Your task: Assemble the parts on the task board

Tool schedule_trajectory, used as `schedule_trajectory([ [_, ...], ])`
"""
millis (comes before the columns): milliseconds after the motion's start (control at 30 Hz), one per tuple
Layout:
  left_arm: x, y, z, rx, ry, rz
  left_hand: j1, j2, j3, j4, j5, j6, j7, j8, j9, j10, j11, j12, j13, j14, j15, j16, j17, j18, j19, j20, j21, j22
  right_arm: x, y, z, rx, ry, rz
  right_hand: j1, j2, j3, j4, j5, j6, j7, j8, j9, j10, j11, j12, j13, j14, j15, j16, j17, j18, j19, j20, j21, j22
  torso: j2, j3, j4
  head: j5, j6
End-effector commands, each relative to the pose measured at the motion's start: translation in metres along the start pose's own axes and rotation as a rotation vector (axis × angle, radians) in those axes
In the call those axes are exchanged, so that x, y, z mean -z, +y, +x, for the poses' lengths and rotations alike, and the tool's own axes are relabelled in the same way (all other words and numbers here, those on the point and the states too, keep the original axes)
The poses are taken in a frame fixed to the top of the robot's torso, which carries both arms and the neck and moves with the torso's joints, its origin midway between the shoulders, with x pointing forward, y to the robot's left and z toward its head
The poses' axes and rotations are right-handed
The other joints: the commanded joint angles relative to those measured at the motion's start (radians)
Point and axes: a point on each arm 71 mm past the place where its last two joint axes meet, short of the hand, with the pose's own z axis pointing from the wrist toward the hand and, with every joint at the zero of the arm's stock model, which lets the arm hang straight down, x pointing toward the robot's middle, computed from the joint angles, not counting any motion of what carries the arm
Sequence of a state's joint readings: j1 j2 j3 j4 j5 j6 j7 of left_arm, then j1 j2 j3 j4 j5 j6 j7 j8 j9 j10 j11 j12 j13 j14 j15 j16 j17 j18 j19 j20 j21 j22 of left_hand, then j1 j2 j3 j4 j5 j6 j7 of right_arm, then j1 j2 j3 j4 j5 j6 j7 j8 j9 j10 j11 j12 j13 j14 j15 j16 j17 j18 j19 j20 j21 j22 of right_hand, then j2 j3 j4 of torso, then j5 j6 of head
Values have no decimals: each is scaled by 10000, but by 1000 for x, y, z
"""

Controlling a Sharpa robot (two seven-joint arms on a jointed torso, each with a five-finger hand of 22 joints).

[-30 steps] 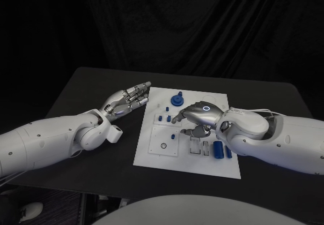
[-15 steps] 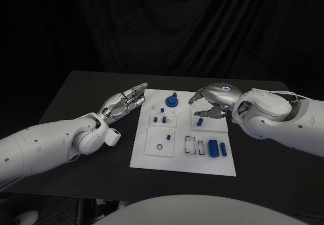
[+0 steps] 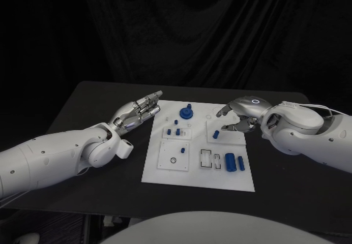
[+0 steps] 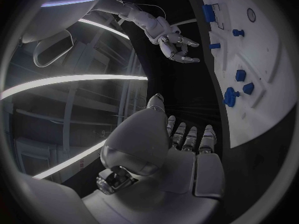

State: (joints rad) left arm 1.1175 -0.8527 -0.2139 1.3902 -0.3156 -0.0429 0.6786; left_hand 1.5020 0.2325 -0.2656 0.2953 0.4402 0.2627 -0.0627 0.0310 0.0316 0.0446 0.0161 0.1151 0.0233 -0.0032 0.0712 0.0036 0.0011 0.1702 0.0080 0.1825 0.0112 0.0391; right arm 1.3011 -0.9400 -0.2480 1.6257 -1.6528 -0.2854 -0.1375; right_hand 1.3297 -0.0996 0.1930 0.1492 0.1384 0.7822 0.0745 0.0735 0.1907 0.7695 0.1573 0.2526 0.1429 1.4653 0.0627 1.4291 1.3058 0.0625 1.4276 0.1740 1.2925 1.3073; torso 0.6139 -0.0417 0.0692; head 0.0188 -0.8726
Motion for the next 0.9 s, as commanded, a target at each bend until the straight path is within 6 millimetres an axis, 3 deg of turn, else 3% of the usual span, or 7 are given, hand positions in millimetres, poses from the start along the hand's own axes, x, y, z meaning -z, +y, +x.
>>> schedule_trajectory([
  [33,-1,-6,1,8,-75,914,-12,36,-4,-62,54,-21,-22,-7,-6,8,69,-31,-12,32,-66,-36,-11,73,-17,-76,-37,-17,0,-1,6,-257,186,41,170,14,-23,74,-35,22,71,-58,-86,201,-2,-52,-96,148,90,66,27,5,84,3,76,1800,-136,15,-6,0,0],
  [200,-1,-5,1,3,-81,921,22,42,9,-58,77,-27,-5,-6,-6,9,74,-26,-10,32,-106,-36,-11,69,-19,-164,-39,-29,-1,-2,14,-355,286,17,259,18,-62,87,-33,-155,228,-104,-204,405,-30,-79,-198,153,72,67,18,4,100,-9,93,1805,-189,14,7,17,0],
  [300,-1,-5,1,16,-74,911,26,47,12,-56,80,-31,3,-6,-6,8,73,-27,-10,32,-112,-36,-11,66,-19,-177,-38,-28,-2,-2,18,-437,351,5,321,24,-66,68,-31,-126,297,-80,-227,477,-44,-91,-234,157,63,71,22,2,106,-19,101,1807,-178,22,-42,47,0],
  [400,0,-4,2,24,-84,898,31,52,16,-57,83,-32,11,-7,-6,6,71,-30,-11,32,-116,-36,-11,63,-19,-186,-38,-27,-3,-2,21,-510,396,-9,372,31,-73,51,-29,-52,371,-49,-239,549,-57,-100,-269,162,50,76,27,-2,117,-29,118,1813,-202,23,-16,-28,0],
  [633,0,-4,2,310,-196,878,115,55,51,-84,95,-13,49,-3,-3,9,66,-21,-9,32,-126,-36,-11,43,-18,-216,-38,-28,-6,-1,28,-586,478,-98,659,65,-35,-130,215,40,445,-47,-304,775,-105,-114,-361,174,7,85,35,-9,139,-69,149,1823,-253,49,14,-74,0],
  [700,0,-4,2,352,-219,876,154,60,71,-92,107,-1,59,-1,-2,10,74,-16,-8,32,-125,-36,-11,34,-18,-223,-38,-31,-8,0,30,-603,509,-136,785,84,-2,-228,400,106,459,-33,-319,855,-120,-121,-393,177,-8,86,35,-12,146,-84,160,1827,-255,39,-8,-61,0],
  [900,1,-4,2,446,-251,877,211,56,94,-107,135,7,69,1,0,11,83,-13,-7,32,-121,-36,-11,26,-17,-225,-36,-27,-15,4,39,-620,721,-264,893,102,27,-340,602,185,476,-26,-342,973,-145,-129,-431,183,-30,90,38,-16,158,-105,178,1833,-342,74,-31,-13,0],
])
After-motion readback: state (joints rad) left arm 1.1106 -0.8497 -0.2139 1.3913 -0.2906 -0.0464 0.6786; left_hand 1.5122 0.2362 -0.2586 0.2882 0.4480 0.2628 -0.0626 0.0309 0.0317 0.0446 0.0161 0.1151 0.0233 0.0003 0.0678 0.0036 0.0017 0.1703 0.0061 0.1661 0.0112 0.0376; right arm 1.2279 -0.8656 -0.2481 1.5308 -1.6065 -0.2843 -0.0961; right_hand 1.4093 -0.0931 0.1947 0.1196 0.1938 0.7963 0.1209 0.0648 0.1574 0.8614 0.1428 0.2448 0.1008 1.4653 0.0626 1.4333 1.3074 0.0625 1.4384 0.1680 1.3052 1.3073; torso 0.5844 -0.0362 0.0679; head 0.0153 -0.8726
